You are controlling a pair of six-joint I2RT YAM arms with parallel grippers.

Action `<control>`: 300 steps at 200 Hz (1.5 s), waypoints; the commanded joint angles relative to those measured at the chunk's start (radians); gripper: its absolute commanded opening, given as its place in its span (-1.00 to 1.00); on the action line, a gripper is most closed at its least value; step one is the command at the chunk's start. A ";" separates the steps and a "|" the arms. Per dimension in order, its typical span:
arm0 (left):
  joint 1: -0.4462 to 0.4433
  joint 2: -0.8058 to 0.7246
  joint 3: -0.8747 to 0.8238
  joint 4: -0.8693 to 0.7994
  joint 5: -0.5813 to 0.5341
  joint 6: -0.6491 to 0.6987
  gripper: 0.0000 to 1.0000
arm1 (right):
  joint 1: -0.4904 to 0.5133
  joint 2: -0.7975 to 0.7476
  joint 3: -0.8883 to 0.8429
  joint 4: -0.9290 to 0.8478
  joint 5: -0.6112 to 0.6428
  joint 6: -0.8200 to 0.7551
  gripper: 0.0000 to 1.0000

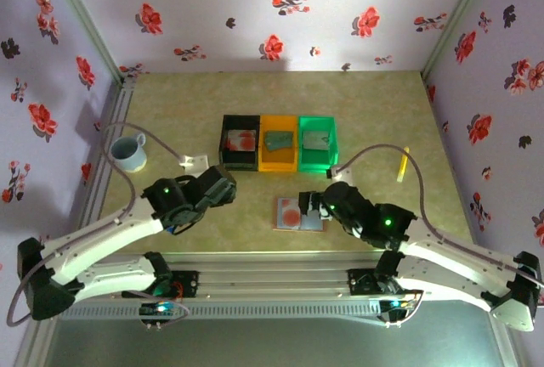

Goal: Take the credit cards out of the card holder

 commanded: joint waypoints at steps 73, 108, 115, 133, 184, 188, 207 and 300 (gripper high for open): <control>-0.113 0.110 -0.093 0.283 0.161 0.061 1.00 | 0.009 0.211 -0.038 0.191 -0.108 0.161 0.66; -0.147 0.133 -0.138 0.395 0.180 0.064 0.99 | 0.009 0.261 -0.057 0.252 -0.140 0.201 0.40; -0.147 0.138 -0.146 0.405 0.180 0.057 1.00 | 0.009 0.267 -0.062 0.261 -0.142 0.210 0.35; -0.152 0.158 -0.169 0.437 0.192 0.041 1.00 | 0.008 0.285 -0.067 0.276 -0.151 0.229 0.30; -0.184 0.236 -0.218 0.531 0.219 -0.011 1.00 | 0.009 0.364 -0.069 0.316 -0.189 0.269 0.06; -0.186 0.242 -0.218 0.532 0.218 -0.012 0.99 | 0.008 0.367 -0.070 0.319 -0.190 0.273 0.05; -0.199 0.266 -0.216 0.542 0.219 -0.025 1.00 | 0.007 0.378 -0.081 0.338 -0.191 0.290 -0.06; -0.225 0.424 -0.166 0.533 0.251 -0.077 1.00 | -0.036 0.397 -0.149 0.410 -0.231 0.362 -0.22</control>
